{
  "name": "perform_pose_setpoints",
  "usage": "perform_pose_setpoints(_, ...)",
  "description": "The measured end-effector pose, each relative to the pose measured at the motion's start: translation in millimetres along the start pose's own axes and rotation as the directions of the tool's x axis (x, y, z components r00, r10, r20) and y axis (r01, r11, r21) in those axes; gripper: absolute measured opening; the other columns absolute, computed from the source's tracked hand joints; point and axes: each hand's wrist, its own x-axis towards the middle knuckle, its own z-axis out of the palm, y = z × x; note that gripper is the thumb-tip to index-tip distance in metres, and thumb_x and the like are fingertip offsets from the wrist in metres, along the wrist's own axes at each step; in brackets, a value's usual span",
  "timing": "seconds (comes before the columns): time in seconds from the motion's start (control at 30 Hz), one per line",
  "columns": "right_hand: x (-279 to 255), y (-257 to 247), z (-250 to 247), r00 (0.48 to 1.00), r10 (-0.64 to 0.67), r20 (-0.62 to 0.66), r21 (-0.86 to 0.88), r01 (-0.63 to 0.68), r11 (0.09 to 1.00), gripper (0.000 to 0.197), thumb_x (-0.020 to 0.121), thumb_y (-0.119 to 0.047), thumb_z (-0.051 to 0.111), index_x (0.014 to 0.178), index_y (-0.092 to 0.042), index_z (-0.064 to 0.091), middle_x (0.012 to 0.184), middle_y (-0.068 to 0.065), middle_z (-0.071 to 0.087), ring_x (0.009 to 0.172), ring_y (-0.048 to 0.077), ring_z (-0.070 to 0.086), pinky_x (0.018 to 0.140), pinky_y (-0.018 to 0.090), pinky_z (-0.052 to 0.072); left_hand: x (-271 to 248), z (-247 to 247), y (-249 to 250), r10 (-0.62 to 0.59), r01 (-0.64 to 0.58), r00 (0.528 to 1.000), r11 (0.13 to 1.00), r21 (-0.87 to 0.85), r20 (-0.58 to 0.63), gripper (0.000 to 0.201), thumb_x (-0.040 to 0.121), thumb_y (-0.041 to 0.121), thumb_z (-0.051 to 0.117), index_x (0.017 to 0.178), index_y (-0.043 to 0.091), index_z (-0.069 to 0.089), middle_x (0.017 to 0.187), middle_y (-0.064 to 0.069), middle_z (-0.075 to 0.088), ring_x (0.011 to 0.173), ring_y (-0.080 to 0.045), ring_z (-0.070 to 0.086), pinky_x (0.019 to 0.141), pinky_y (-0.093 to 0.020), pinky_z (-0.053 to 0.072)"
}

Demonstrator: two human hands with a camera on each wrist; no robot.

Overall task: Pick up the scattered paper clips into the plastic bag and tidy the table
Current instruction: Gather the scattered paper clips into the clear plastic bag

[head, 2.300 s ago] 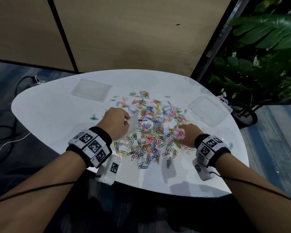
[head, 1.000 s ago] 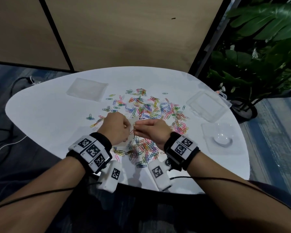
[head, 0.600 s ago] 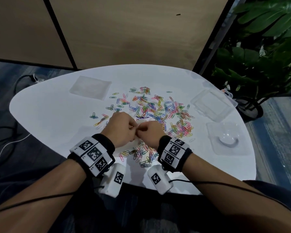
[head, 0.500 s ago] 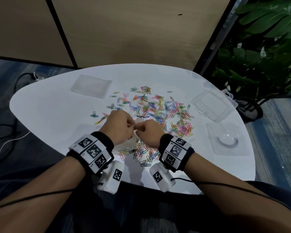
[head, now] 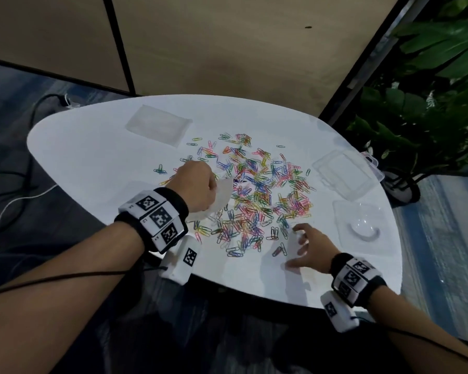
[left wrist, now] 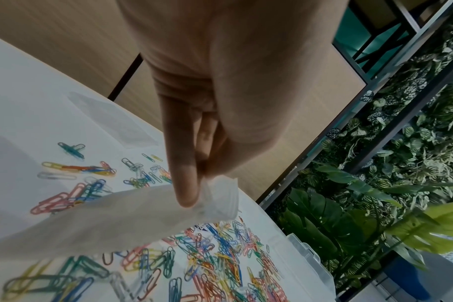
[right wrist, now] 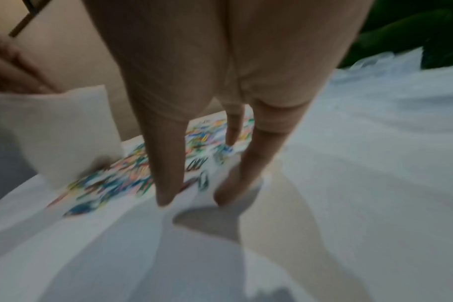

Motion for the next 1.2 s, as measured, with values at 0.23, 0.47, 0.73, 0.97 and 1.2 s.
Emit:
perform_pose_setpoints(0.23, 24.3, -37.6, 38.1, 0.967, -0.177, -0.182, 0.034, 0.187, 0.982, 0.071, 0.064, -0.024, 0.089, 0.127, -0.021, 0.054, 0.108, 0.003, 0.05, 0.072, 0.007, 0.056, 0.063, 0.011, 0.044, 2.1, 3.0, 2.1, -0.011, 0.01, 1.0, 1.0, 0.007, 0.007, 0.018, 0.089, 0.01, 0.061, 0.079, 0.009, 0.076, 0.058, -0.004, 0.071, 0.049, -0.013, 0.071, 0.077, -0.028, 0.061)
perform_pose_setpoints(0.47, 39.0, -62.8, 49.6, 0.851, -0.515, -0.102, -0.341, 0.457, 0.822, 0.04, 0.088, -0.011, 0.064, 0.126, -0.024, 0.064, 0.137, 0.016, 0.048, 0.116, 0.033, 0.055, 0.097, 0.041, 0.05, 5.5, -0.7, -4.1, -0.031, 0.03, 0.999, 0.999, 0.034, 0.016, 0.016, 0.089, 0.012, 0.061, 0.085, 0.01, 0.076, 0.062, -0.003, 0.071, 0.042, -0.009, 0.067, 0.069, -0.031, 0.063)
perform_pose_setpoints(0.73, 44.5, -62.1, 27.8, 0.914, -0.308, -0.263, -0.084, 0.297, 0.951, 0.012, 0.086, -0.011, 0.07, 0.093, -0.012, 0.079, 0.085, 0.004, 0.073, 0.072, 0.016, 0.063, 0.075, 0.025, 0.054, 5.2, 1.0, -3.9, -0.041, 0.04, 0.999, 0.998, 0.049, 0.027, 0.015, 0.089, 0.013, 0.061, 0.091, 0.011, 0.076, 0.06, -0.002, 0.07, 0.043, -0.012, 0.068, 0.07, -0.034, 0.063)
perform_pose_setpoints(0.97, 32.5, -90.0, -6.3, 0.99, -0.114, -0.08, 0.818, 0.13, 0.56, 0.015, 0.083, -0.005, 0.073, 0.094, 0.004, 0.074, 0.087, 0.017, 0.074, 0.078, 0.025, 0.071, 0.077, 0.028, 0.059, 4.5, 0.8, -0.6, -0.024, 0.022, 0.999, 0.998, 0.055, 0.038, 0.015, 0.089, 0.011, 0.061, 0.093, 0.011, 0.075, 0.056, 0.001, 0.065, 0.048, -0.015, 0.07, 0.073, -0.033, 0.063)
perform_pose_setpoints(1.2, 19.1, -152.1, 3.8, 0.955, -0.254, -0.154, 0.761, 0.279, 0.586, 0.017, 0.085, 0.0, 0.07, 0.1, 0.007, 0.072, 0.085, 0.013, 0.074, 0.076, 0.021, 0.072, 0.078, 0.027, 0.06, 4.0, 6.2, 4.7, 0.013, -0.014, 0.999, 0.999, 0.047, 0.034, 0.015, 0.087, 0.009, 0.062, 0.09, 0.009, 0.077, 0.057, 0.0, 0.063, 0.059, -0.021, 0.071, 0.075, -0.034, 0.062)
